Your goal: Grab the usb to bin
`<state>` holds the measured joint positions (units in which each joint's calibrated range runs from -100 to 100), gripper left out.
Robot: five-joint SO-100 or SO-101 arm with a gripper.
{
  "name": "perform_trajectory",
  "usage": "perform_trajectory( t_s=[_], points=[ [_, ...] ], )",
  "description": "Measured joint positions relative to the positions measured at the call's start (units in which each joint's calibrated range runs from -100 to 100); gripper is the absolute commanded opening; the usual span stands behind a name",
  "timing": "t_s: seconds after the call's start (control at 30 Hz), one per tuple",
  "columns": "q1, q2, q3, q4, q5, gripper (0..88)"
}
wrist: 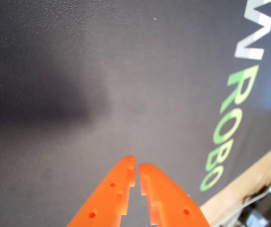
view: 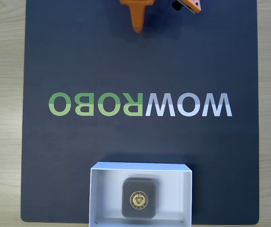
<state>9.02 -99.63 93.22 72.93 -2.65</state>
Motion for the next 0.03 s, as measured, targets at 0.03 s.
perform_trajectory(
  t_s=[0.03],
  points=[
    [0.0,0.0,0.0,0.0,0.0,0.9]
  ],
)
